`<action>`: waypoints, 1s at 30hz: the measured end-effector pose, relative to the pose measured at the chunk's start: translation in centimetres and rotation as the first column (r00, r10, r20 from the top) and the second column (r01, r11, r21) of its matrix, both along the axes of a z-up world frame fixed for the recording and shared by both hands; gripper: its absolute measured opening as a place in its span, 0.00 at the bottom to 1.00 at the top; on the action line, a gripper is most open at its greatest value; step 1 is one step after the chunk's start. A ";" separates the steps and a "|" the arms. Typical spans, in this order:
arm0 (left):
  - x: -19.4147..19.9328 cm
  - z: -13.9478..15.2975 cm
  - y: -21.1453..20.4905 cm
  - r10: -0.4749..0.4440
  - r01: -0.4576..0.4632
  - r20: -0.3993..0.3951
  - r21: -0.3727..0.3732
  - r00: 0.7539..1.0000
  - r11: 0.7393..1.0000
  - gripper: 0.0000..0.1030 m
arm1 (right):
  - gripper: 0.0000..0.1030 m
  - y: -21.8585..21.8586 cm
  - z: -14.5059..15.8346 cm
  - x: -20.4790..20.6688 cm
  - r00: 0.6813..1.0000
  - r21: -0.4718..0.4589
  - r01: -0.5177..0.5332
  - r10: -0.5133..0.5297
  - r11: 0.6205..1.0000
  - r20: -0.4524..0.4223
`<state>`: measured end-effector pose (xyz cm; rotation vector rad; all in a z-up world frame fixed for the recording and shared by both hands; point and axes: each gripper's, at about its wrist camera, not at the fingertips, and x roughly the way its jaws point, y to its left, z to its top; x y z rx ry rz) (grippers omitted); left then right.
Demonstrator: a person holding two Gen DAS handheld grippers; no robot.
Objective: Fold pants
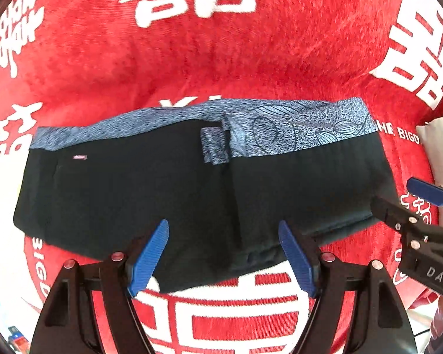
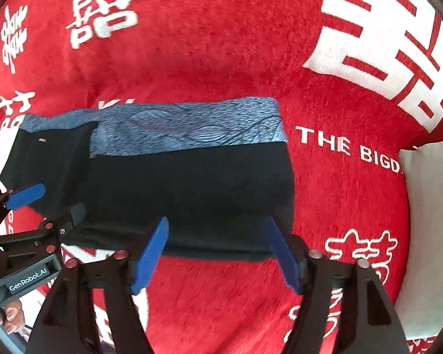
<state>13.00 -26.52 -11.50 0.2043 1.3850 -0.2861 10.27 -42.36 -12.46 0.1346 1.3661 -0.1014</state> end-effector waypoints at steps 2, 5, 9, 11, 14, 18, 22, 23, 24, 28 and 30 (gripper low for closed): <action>-0.2 0.5 0.6 0.012 -0.012 0.009 0.002 1.000 1.000 0.76 | 0.75 0.7 0.9 -0.3 1.000 0.008 -0.008 0.008 1.000 0.007; -0.8 1.3 1.7 0.035 -0.035 0.022 0.012 0.999 0.999 0.76 | 0.77 1.9 1.6 -0.6 0.999 0.009 -0.033 0.032 0.999 0.012; -1.2 1.7 3.4 0.068 -0.069 0.034 0.014 0.997 0.998 0.76 | 0.77 3.6 2.3 -0.7 0.997 0.003 -0.074 0.074 0.997 0.019; -1.5 2.0 4.2 0.081 -0.082 0.039 0.017 0.996 0.996 0.76 | 0.77 4.6 2.7 -0.7 0.995 0.001 -0.095 0.095 0.995 0.020; -1.9 2.1 5.7 0.106 -0.107 0.036 0.015 0.994 0.994 0.76 | 0.77 6.1 3.0 -0.6 0.992 -0.006 -0.122 0.122 0.992 0.023; -2.2 2.1 7.6 0.135 -0.135 0.031 0.013 0.990 0.991 0.76 | 0.77 7.9 3.1 -0.4 0.988 -0.012 -0.155 0.156 0.988 0.017; -2.1 1.9 9.4 0.156 -0.157 0.025 0.013 0.987 0.988 0.76 | 0.77 9.8 3.0 0.0 0.983 -0.015 -0.183 0.183 0.983 0.011; -2.0 1.8 9.8 0.161 -0.161 0.021 0.017 0.987 0.987 0.76 | 0.77 10.2 2.9 0.2 0.982 -0.013 -0.188 0.188 0.982 0.008; -1.9 1.7 10.2 0.165 -0.165 0.020 0.023 0.986 0.986 0.76 | 0.77 10.6 2.9 0.3 0.982 -0.010 -0.191 0.191 0.982 0.006; -1.5 1.3 11.8 0.179 -0.179 0.017 0.055 0.984 0.982 0.76 | 0.77 12.0 2.5 0.8 0.981 0.015 -0.193 0.193 0.981 -0.007; -1.3 1.1 12.6 0.188 -0.188 0.018 0.065 0.982 0.980 0.76 | 0.77 12.8 2.0 0.8 0.979 0.004 -0.204 0.204 0.979 -0.021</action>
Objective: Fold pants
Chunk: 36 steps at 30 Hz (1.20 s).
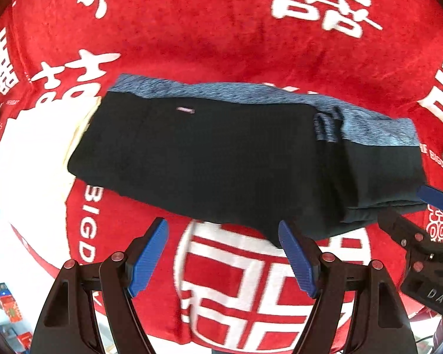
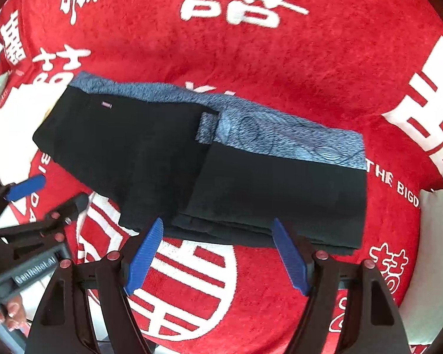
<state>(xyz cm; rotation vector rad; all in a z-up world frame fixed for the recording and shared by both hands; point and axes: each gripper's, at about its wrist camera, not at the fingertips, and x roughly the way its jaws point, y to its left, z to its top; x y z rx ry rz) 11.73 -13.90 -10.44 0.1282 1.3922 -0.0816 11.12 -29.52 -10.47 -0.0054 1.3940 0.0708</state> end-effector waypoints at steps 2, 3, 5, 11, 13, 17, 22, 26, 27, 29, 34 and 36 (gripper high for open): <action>0.3 -0.2 0.9 0.014 -0.014 -0.002 -0.010 1.000 1.000 0.76 | 0.77 0.8 -0.6 0.0 1.000 -0.009 -0.014 0.013 1.000 -0.012; 0.4 -0.3 1.3 0.020 -0.020 -0.003 -0.015 1.000 1.000 0.76 | 0.77 1.1 -0.8 0.0 1.000 -0.010 -0.016 0.016 1.000 -0.019; 0.7 -0.5 1.9 0.030 -0.030 -0.005 -0.020 1.000 0.999 0.76 | 0.77 1.6 -1.4 -0.1 0.999 -0.007 -0.017 0.017 1.000 -0.033; 1.6 -1.6 3.7 0.065 -0.065 -0.015 -0.023 0.998 0.998 0.76 | 0.77 2.9 -2.7 0.5 0.999 -0.015 -0.028 0.027 0.999 -0.044; 1.9 -1.9 4.2 0.074 -0.074 -0.018 -0.022 0.997 0.997 0.76 | 0.77 3.1 -2.8 0.9 0.999 -0.016 -0.025 0.025 1.000 -0.027; 2.2 -2.5 4.9 0.088 -0.088 -0.023 -0.022 0.996 0.996 0.76 | 0.77 2.9 -2.4 1.9 0.999 0.007 0.031 -0.032 0.999 0.038; 2.5 -3.2 5.1 0.087 -0.088 -0.031 -0.015 0.996 0.996 0.76 | 0.50 1.7 -3.7 3.1 0.995 0.013 0.102 -0.103 0.995 0.018; 2.7 -3.5 5.0 0.082 -0.083 -0.030 -0.012 0.996 0.996 0.76 | 0.47 1.2 -5.5 3.5 0.995 0.024 0.096 -0.096 0.995 -0.028; 2.7 -3.5 4.9 0.081 -0.082 -0.032 -0.012 0.996 0.997 0.76 | 0.47 1.4 -6.0 3.4 0.995 0.027 0.091 -0.090 0.995 -0.042; 2.9 -3.8 4.9 0.081 -0.081 -0.038 -0.012 0.996 0.997 0.76 | 0.47 1.6 -7.0 3.2 0.995 0.015 0.080 -0.079 0.997 -0.062; 3.0 -3.9 4.6 0.079 -0.080 -0.039 -0.012 0.996 0.997 0.76 | 0.49 2.2 -7.3 2.9 0.997 0.000 0.062 -0.062 0.998 -0.050; 2.9 -3.9 4.6 0.078 -0.079 -0.040 -0.014 0.996 0.997 0.76 | 0.49 2.2 -7.3 2.7 0.997 0.006 0.059 -0.059 0.998 -0.051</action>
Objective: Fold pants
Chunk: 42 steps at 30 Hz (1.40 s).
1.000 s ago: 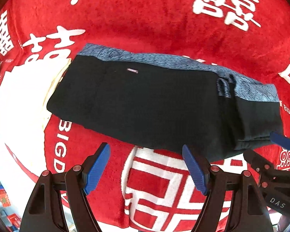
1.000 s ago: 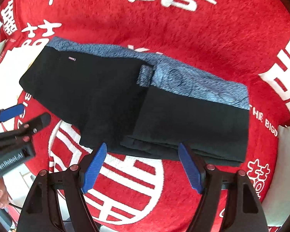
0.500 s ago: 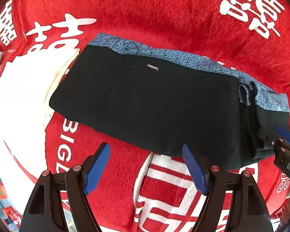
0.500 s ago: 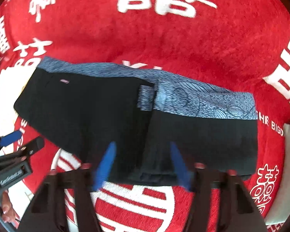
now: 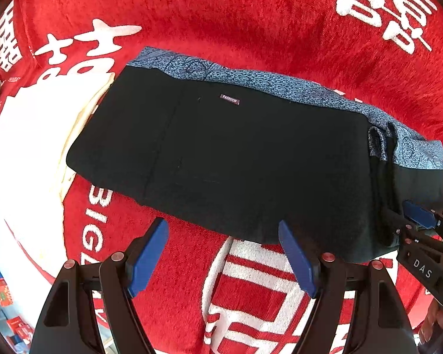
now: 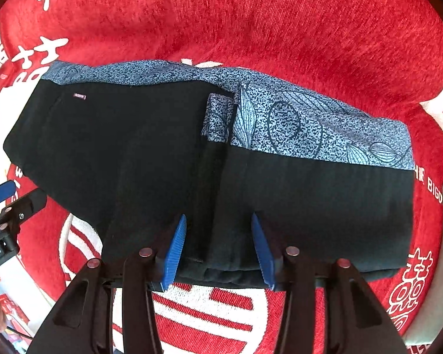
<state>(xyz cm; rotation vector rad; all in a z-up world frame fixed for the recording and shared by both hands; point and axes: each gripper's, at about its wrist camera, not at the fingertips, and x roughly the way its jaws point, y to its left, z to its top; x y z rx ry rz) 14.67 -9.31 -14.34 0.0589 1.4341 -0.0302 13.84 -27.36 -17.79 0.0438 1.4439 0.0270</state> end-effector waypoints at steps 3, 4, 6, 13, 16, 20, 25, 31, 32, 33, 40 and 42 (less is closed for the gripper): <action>0.0 -0.1 0.0 -0.001 0.001 0.000 0.000 1.000 1.000 0.76 | 0.49 0.2 -0.1 -0.3 1.000 -0.003 -0.013 0.013 1.000 -0.001; 0.0 -0.1 0.0 0.001 -0.001 0.000 -0.001 1.000 1.000 0.76 | 0.49 0.3 -0.1 -0.4 1.000 -0.006 -0.017 0.017 1.000 -0.001; 0.1 -0.1 0.0 0.001 -0.001 -0.001 -0.003 1.000 1.000 0.76 | 0.49 0.4 -0.1 -0.5 1.000 -0.012 -0.019 0.019 1.000 0.003; 0.0 -0.2 0.1 0.007 -0.007 0.005 -0.011 1.000 1.000 0.76 | 0.51 0.6 -0.2 -0.4 1.000 -0.008 -0.012 0.012 1.000 0.004; 0.0 -0.3 0.3 0.014 -0.014 0.003 -0.034 1.000 0.999 0.76 | 0.52 0.6 -0.2 -0.4 1.000 -0.007 -0.012 0.012 1.000 0.004; 0.0 -0.5 0.4 0.013 -0.013 -0.006 -0.039 1.000 0.999 0.79 | 0.56 0.6 -0.3 -0.3 1.000 -0.007 -0.013 0.013 1.000 0.005; -0.2 -0.1 0.6 0.018 -0.017 0.014 -0.059 1.000 0.998 0.93 | 0.57 0.9 -0.4 -0.2 1.000 -0.013 -0.017 0.017 1.000 0.006; 0.0 -0.3 0.8 0.026 -0.026 0.001 -0.058 1.000 0.998 0.93 | 0.58 0.9 -0.4 -0.2 1.000 -0.011 -0.016 0.016 1.000 0.006; 0.0 -0.3 0.9 0.029 -0.029 0.000 -0.058 1.000 0.998 0.93 | 0.58 0.9 -0.4 -0.1 1.000 -0.010 -0.016 0.016 1.000 0.005; 0.0 -0.4 1.0 0.032 -0.032 0.000 -0.057 0.999 0.998 0.93 | 0.59 1.0 -0.4 -0.1 1.000 -0.010 -0.016 0.016 1.000 0.005; 0.2 -0.4 2.2 0.051 -0.051 0.008 -0.073 0.999 0.996 0.93 | 0.61 1.1 -0.4 -0.1 1.000 -0.013 -0.018 0.018 1.000 0.004; 0.4 -0.2 3.1 0.084 -0.081 0.018 -0.102 0.996 0.991 0.93 | 0.62 1.2 -0.4 0.0 1.000 -0.015 -0.019 0.019 1.000 0.004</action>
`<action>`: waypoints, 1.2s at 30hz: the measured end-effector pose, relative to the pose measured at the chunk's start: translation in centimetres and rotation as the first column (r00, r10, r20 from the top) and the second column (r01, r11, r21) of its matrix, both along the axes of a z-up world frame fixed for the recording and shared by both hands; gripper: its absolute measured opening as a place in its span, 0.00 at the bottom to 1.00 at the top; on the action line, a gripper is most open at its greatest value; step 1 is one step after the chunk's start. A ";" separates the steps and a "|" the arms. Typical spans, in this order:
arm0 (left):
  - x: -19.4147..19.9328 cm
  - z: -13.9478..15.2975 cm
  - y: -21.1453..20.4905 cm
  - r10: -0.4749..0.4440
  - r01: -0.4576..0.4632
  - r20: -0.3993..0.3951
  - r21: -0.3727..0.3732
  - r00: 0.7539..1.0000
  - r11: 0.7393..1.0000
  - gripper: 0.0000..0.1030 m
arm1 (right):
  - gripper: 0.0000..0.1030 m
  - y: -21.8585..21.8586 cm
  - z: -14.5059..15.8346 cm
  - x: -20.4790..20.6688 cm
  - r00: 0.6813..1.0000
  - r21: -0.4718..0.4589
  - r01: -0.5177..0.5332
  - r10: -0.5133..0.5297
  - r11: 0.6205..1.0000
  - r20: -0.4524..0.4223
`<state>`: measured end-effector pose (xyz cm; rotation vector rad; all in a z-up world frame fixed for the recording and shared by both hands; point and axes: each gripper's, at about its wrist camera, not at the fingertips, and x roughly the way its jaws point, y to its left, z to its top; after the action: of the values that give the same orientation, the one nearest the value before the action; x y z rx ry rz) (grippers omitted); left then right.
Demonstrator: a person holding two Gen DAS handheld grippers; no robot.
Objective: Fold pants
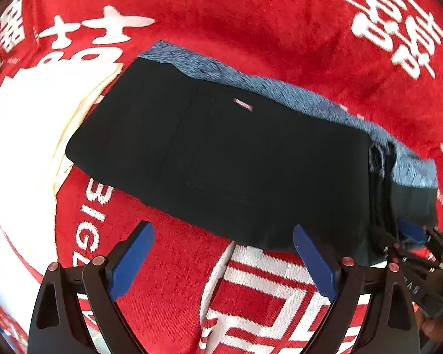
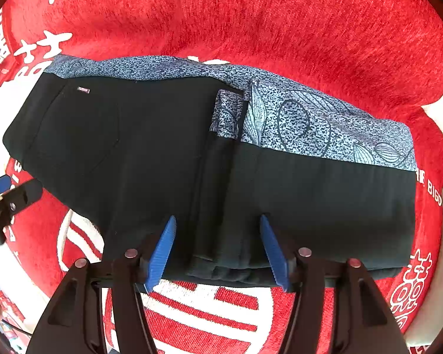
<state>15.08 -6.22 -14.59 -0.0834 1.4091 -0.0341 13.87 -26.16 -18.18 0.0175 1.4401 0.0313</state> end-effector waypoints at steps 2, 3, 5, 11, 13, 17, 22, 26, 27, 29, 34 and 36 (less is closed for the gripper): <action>0.2 0.1 1.1 0.037 -0.036 0.013 -0.043 0.999 0.998 0.93 | 0.62 0.1 0.0 0.0 1.000 -0.003 -0.003 0.003 1.000 0.002; 0.4 0.1 2.1 0.068 -0.066 0.020 -0.083 0.998 0.994 0.93 | 0.63 0.2 0.0 -0.1 1.000 -0.003 -0.005 0.005 1.000 0.003; 0.5 -0.1 3.6 0.115 -0.111 0.023 -0.145 0.993 0.983 0.93 | 0.63 0.4 0.0 -0.2 1.000 -0.010 -0.014 0.014 1.000 0.005; 0.6 -1.5 9.2 0.273 -0.246 0.025 -0.360 0.962 0.900 0.93 | 0.64 0.6 -0.1 -0.5 1.000 -0.015 -0.018 0.019 1.000 0.010; 0.6 -2.2 10.3 0.300 -0.267 0.019 -0.406 0.954 0.874 0.93 | 0.65 0.5 -0.1 -0.5 1.000 -0.013 -0.018 0.018 1.000 0.011; 0.4 -3.2 11.1 0.313 -0.268 0.019 -0.473 0.949 0.839 0.93 | 0.66 0.7 -0.2 -0.8 0.999 -0.019 -0.030 0.030 0.999 0.014; 1.0 -4.7 11.7 0.337 -0.290 -0.002 -0.515 0.941 0.807 0.93 | 0.66 1.0 -0.3 -0.9 0.999 -0.023 -0.041 0.042 0.999 0.018; 1.2 -4.9 11.9 0.357 -0.295 0.015 -0.529 0.934 0.796 0.93 | 0.66 1.0 -0.3 -1.0 0.999 -0.019 -0.036 0.037 0.999 0.023; 1.3 -4.8 11.8 0.356 -0.292 0.018 -0.531 0.934 0.796 0.93 | 0.66 1.0 -0.3 -1.1 0.999 -0.019 -0.036 0.036 0.999 0.023; 1.7 -4.7 11.6 0.364 -0.296 0.024 -0.536 0.931 0.791 0.93 | 0.66 1.0 -0.3 -1.1 0.999 -0.018 -0.036 0.037 0.999 0.024; 2.6 -3.4 10.8 0.340 -0.232 0.094 -0.564 0.936 0.793 0.93 | 0.66 0.8 -0.2 -1.2 0.999 -0.011 -0.032 0.032 0.999 0.027; 3.4 -4.5 10.5 0.326 -0.248 0.059 -0.526 0.943 0.814 0.93 | 0.66 0.7 -0.2 -1.3 0.999 -0.011 -0.032 0.032 0.999 0.030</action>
<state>18.43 4.27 -19.06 -0.7287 1.1942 -0.1615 12.58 -25.42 -18.41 -0.0140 1.4106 0.0501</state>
